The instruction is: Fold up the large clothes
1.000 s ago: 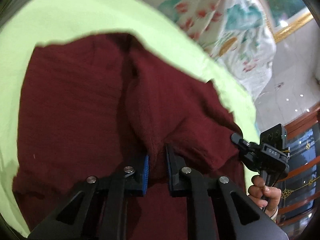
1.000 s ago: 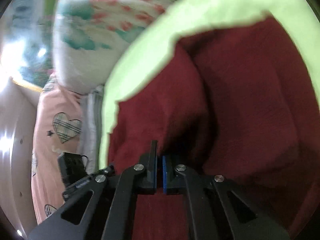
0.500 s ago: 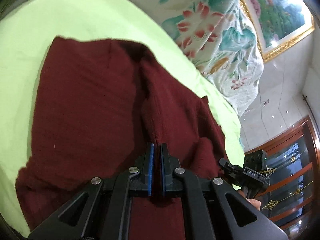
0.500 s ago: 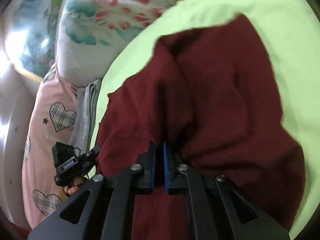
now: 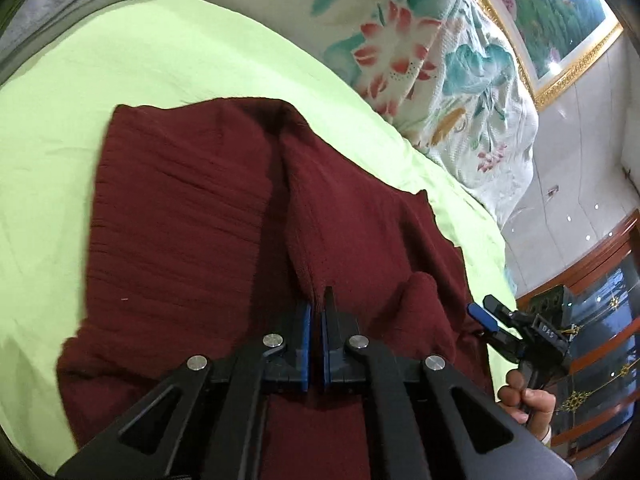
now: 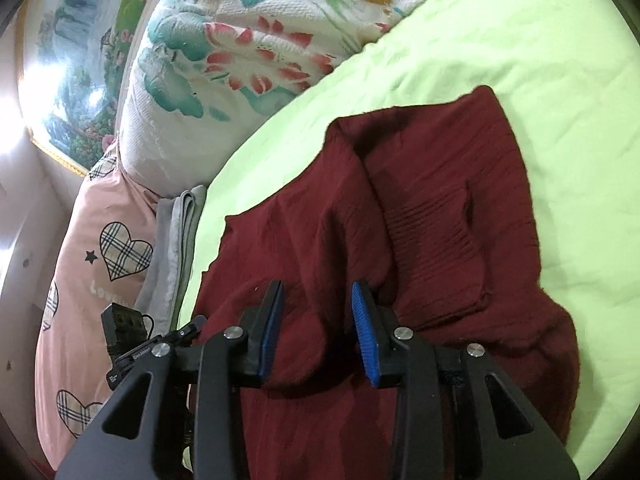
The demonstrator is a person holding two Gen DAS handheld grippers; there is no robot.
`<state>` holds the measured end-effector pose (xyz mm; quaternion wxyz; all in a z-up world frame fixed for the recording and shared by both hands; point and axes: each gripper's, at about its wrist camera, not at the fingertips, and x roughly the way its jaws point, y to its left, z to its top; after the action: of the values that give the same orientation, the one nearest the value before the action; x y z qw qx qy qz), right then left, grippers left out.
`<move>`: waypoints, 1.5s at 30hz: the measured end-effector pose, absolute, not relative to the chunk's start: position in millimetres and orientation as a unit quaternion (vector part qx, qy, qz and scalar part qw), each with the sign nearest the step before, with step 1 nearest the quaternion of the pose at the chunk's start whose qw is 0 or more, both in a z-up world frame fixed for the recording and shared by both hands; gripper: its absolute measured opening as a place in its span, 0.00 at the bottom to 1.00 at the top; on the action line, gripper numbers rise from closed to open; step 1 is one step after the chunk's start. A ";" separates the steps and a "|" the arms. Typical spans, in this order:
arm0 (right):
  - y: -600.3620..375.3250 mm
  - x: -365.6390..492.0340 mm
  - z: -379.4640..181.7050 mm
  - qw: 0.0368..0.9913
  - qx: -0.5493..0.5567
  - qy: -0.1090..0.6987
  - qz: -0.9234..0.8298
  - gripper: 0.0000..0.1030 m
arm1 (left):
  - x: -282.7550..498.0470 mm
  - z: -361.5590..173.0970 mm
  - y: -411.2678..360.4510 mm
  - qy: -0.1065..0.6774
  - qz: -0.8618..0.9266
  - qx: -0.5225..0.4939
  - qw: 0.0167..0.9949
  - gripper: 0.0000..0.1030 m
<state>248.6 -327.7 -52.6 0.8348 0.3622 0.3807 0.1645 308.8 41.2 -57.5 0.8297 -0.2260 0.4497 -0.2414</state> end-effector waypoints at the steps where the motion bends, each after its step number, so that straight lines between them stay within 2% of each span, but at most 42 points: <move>1: -324.3 249.6 -52.7 0.835 0.357 0.383 0.168 0.35 | 308.3 -58.4 40.2 0.451 -0.242 -0.220 0.830 0.02; 8: -304.4 266.9 -69.4 0.829 0.340 0.416 0.153 0.35 | 303.7 -63.3 34.7 0.457 -0.245 -0.206 0.830 0.02; 9: -299.6 271.1 -68.7 0.832 0.328 0.421 0.150 0.28 | 303.8 -63.8 34.2 0.458 -0.245 -0.206 0.829 0.02; 11: -293.0 278.0 -63.8 0.835 0.313 0.427 0.153 0.04 | 304.7 -63.6 33.7 0.458 -0.246 -0.208 0.829 0.02; 13: -297.9 276.8 -51.3 0.832 0.348 0.385 0.197 0.04 | 306.0 -62.1 34.2 0.456 -0.245 -0.212 0.829 0.02; 16: -321.0 262.1 -31.3 0.808 0.436 0.280 0.282 0.04 | 305.8 -60.9 38.4 0.452 -0.247 -0.215 0.830 0.02; 18: -331.0 257.4 -36.4 0.804 0.442 0.285 0.276 0.04 | 305.5 -62.4 41.7 0.451 -0.245 -0.216 0.830 0.02; 21: -337.7 254.4 -64.0 0.801 0.427 0.349 0.234 0.04 | 305.5 -67.4 44.7 0.454 -0.243 -0.222 0.828 0.02; 23: -342.4 250.7 -85.8 0.797 0.415 0.400 0.184 0.05 | 304.9 -71.3 44.6 0.459 -0.240 -0.224 0.826 0.03; 25: -351.7 245.0 -97.8 0.788 0.431 0.412 0.156 0.06 | 303.9 -72.6 43.4 0.460 -0.237 -0.223 0.826 0.03; 29: -359.1 238.3 -79.3 0.813 0.418 0.385 0.125 0.22 | 304.4 -71.8 42.7 0.463 -0.229 -0.215 0.829 0.03; 32: -345.3 239.0 -51.1 0.839 0.385 0.352 0.154 0.22 | 304.8 -71.6 40.6 0.465 -0.222 -0.211 0.830 0.03; 34: -325.8 246.1 -42.3 0.841 0.360 0.361 0.180 0.22 | 303.7 -71.8 38.9 0.467 -0.217 -0.207 0.832 0.03; 35: -315.6 250.5 -43.4 0.840 0.347 0.373 0.188 0.22 | 303.1 -71.6 38.0 0.469 -0.214 -0.206 0.832 0.03; 38: -294.2 262.1 -61.5 0.835 0.296 0.436 0.159 0.32 | 299.6 -70.8 37.2 0.476 -0.208 -0.194 0.832 0.04; 39: -292.3 265.3 -71.0 0.831 0.287 0.455 0.143 0.31 | 298.0 -69.6 36.8 0.477 -0.208 -0.190 0.833 0.04; 43: -301.4 253.6 -66.9 0.833 0.310 0.436 0.143 0.32 | 284.6 -59.1 38.6 0.474 -0.206 -0.172 0.838 0.04; 45: -305.9 240.3 -53.6 0.841 0.316 0.413 0.149 0.43 | 271.1 -49.6 43.3 0.465 -0.205 -0.168 0.845 0.04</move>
<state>240.3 -305.9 -53.6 0.8414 0.3158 0.4126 0.1486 271.1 43.3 -49.6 0.8445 -0.1683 0.4653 -0.2049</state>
